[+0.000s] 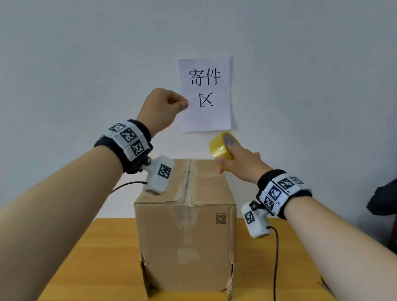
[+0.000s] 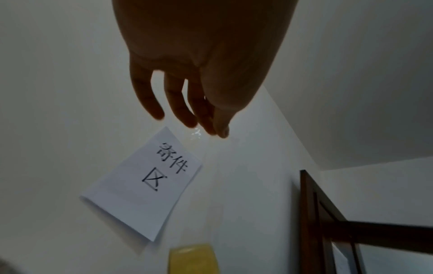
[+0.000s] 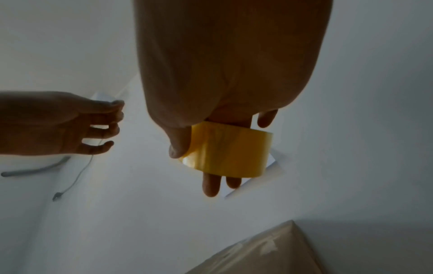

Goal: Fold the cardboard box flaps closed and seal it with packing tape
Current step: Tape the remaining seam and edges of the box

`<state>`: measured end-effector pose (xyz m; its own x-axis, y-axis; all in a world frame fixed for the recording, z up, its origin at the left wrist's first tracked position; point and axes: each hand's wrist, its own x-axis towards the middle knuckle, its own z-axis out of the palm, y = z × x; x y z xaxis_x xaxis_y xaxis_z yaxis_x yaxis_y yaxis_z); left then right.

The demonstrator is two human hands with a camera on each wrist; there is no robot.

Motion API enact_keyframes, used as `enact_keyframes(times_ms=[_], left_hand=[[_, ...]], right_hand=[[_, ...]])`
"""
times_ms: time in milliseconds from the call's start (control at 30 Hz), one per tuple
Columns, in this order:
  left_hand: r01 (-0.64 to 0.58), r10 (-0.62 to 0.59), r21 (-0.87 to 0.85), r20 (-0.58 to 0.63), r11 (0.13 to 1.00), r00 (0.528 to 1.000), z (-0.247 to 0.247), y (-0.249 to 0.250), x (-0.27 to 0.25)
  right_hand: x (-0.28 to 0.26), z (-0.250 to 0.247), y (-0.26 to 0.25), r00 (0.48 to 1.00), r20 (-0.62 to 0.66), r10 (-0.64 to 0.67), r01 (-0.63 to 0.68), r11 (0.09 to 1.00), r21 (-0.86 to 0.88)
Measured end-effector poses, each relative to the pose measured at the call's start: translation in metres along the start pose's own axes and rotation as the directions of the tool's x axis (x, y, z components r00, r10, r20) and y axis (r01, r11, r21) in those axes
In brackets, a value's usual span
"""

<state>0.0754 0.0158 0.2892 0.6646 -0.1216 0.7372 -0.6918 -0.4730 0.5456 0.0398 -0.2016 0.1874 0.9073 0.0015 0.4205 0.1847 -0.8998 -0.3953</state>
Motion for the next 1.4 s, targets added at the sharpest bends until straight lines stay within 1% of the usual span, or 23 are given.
enact_keyframes(times_ms=[67, 133, 200, 267, 400, 467, 533, 600, 667, 733, 833, 900, 1000, 1100, 1167, 1267, 1400], left_hand=[[0.053, -0.053, -0.050, -0.009, 0.997, 0.999, -0.006, -0.004, -0.004], [0.085, -0.089, -0.099, -0.035, 0.991, 0.995, -0.011, -0.010, -0.006], [0.087, -0.093, -0.114, -0.054, 0.990, 0.994, -0.017, -0.013, -0.009], [0.064, -0.072, -0.094, -0.086, 0.993, 0.994, -0.021, -0.013, -0.013], [0.023, -0.030, -0.055, -0.117, 0.998, 0.993, -0.022, -0.012, -0.021], [0.021, -0.030, -0.061, -0.149, 0.998, 0.988, -0.024, -0.011, -0.023], [0.040, -0.063, -0.119, -0.196, 0.992, 0.979, -0.030, -0.008, -0.025], [0.066, -0.093, -0.154, -0.177, 0.986, 0.980, -0.036, -0.007, -0.027], [0.099, -0.126, -0.172, -0.153, 0.980, 0.980, -0.039, -0.011, -0.031], [0.140, -0.174, -0.203, -0.157, 0.969, 0.972, -0.042, -0.017, -0.036], [0.224, -0.270, -0.265, -0.150, 0.938, 0.951, -0.045, -0.027, -0.043], [0.285, -0.336, -0.295, -0.141, 0.912, 0.931, -0.047, -0.036, -0.049], [0.373, -0.438, -0.349, -0.125, 0.859, 0.890, -0.055, -0.051, -0.060], [0.420, -0.486, -0.373, -0.101, 0.827, 0.868, -0.061, -0.062, -0.073], [0.429, -0.500, -0.393, -0.095, 0.814, 0.861, -0.062, -0.067, -0.082], [0.447, -0.531, -0.442, -0.081, 0.778, 0.843, -0.061, -0.075, -0.095], [0.486, -0.594, -0.510, -0.065, 0.710, 0.802, -0.058, -0.090, -0.117]], right_hand=[[-0.006, -0.001, -0.002, 1.000, -0.002, -0.017, 0.017, 1.000, 0.015], [-0.010, -0.003, -0.005, 0.999, 0.026, -0.037, 0.037, 0.999, -0.023], [-0.015, -0.004, -0.009, 0.996, 0.079, -0.047, 0.053, 0.995, -0.080], [-0.021, -0.003, -0.012, 0.991, 0.117, -0.059, 0.069, 0.994, -0.085], [-0.027, -0.006, -0.027, 0.996, 0.032, -0.089, 0.090, 0.994, -0.053], [-0.027, -0.007, -0.032, 0.998, -0.001, -0.055, 0.055, 0.996, -0.072], [-0.028, -0.007, -0.029, 0.999, -0.036, 0.014, -0.016, 0.999, -0.044], [-0.032, -0.006, -0.025, 0.997, -0.064, 0.051, -0.053, 0.998, -0.034], [-0.037, -0.004, -0.024, 0.997, -0.052, 0.049, -0.052, 0.998, -0.045], [-0.044, -0.003, -0.025, 0.999, -0.031, 0.027, -0.027, 0.999, -0.024], [-0.059, -0.006, -0.027, 0.996, 0.045, -0.073, 0.071, 0.997, 0.039], [-0.069, -0.009, -0.030, 0.979, 0.117, -0.168, 0.155, 0.981, 0.114], [-0.078, -0.012, -0.035, 0.954, 0.149, -0.260, 0.232, 0.955, 0.184], [-0.079, -0.011, -0.036, 0.962, 0.106, -0.253, 0.239, 0.962, 0.130], [-0.079, -0.009, -0.037, 0.972, 0.069, -0.225, 0.220, 0.973, 0.073], [-0.079, -0.005, -0.040, 0.985, 0.010, -0.173, 0.173, 0.984, 0.041], [-0.079, 0.003, -0.044, 0.987, -0.062, -0.150, 0.150, 0.989, -0.006]])
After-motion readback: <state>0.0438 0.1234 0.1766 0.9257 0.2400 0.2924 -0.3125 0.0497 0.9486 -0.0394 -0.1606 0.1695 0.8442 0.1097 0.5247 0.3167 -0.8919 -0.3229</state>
